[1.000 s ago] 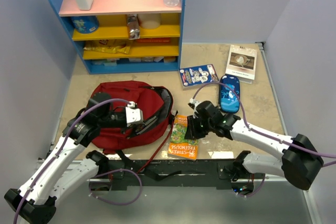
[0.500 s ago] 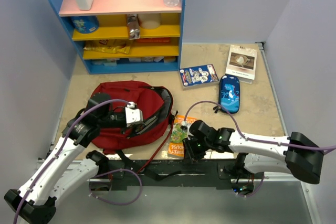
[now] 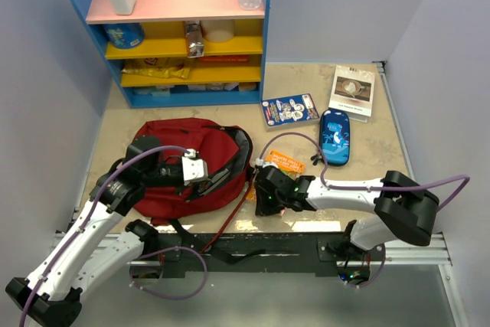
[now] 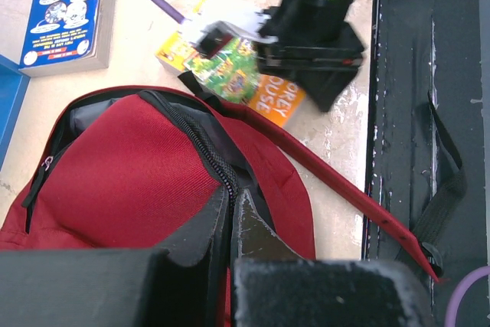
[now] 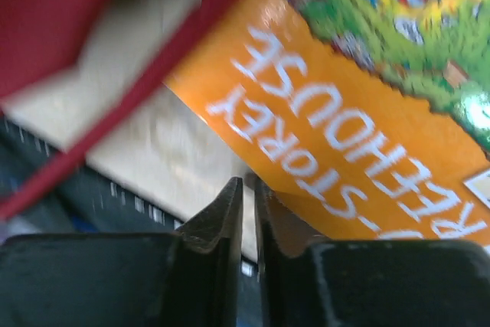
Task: Pack the student bag
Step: Move the book to the center of the board.
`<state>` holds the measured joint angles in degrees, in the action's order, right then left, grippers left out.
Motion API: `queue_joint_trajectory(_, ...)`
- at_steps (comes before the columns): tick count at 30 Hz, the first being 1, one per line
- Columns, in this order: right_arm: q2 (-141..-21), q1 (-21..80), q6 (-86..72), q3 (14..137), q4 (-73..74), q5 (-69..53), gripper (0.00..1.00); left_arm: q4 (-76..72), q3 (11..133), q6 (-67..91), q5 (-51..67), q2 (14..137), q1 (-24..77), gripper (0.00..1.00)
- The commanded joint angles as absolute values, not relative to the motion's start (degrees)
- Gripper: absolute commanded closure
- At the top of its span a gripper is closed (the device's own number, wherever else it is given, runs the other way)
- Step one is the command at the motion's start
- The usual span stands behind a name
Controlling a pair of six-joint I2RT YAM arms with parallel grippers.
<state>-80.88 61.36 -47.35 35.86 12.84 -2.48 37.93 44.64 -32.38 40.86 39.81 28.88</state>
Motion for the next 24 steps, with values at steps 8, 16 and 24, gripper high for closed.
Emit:
queue_joint_trajectory(8,-85.1,53.6,-40.4,45.0,2.4,10.3,0.61,35.7,48.0,-33.0,43.9,38.8,28.5,1.00)
queue_joint_trajectory(16,-83.9,40.2,-33.4,50.5,4.6,8.9,0.44,35.7,48.1,-33.0,43.9,38.7,28.3,1.00)
queue_joint_trajectory(24,-83.5,28.2,-27.0,52.8,6.0,11.8,0.04,36.0,48.6,-33.0,43.9,38.8,28.2,1.00)
